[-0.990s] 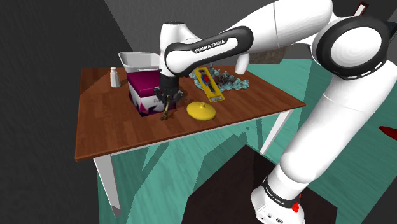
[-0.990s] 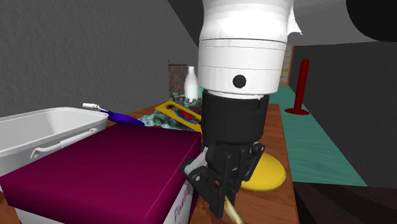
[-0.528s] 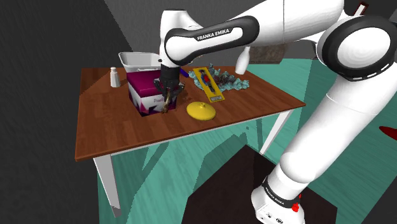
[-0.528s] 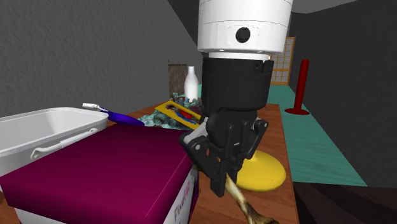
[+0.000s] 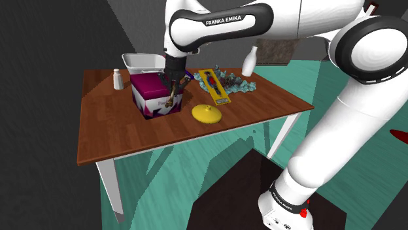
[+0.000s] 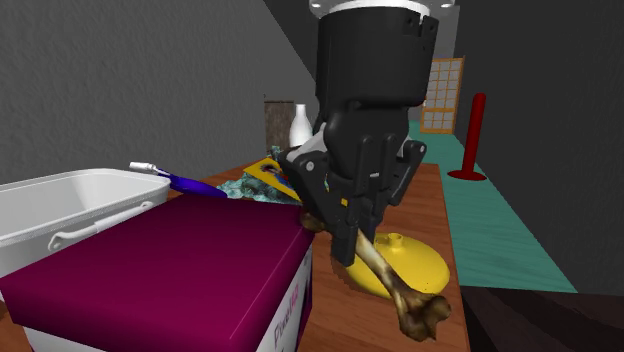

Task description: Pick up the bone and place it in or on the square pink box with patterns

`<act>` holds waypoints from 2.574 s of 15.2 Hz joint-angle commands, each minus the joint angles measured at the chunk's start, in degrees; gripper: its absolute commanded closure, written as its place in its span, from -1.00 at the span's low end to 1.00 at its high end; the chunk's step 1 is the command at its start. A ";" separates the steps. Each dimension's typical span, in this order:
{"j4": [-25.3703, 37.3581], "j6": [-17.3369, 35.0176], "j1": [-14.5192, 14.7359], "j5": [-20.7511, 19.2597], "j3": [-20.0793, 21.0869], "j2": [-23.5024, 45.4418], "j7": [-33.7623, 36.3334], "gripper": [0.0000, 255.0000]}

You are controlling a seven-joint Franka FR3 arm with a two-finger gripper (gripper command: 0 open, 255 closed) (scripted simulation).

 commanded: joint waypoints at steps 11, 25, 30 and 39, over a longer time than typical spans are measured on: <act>8.63 -9.18 -0.06 0.38 -0.07 -0.58 -0.58 1.00; 55.16 -25.17 5.96 -11.70 -1.65 31.92 -1.09 1.00; 53.97 -22.78 5.80 -11.91 -1.94 33.16 -1.17 1.00; 42.50 -14.11 3.67 -11.19 -1.71 30.51 -0.44 1.00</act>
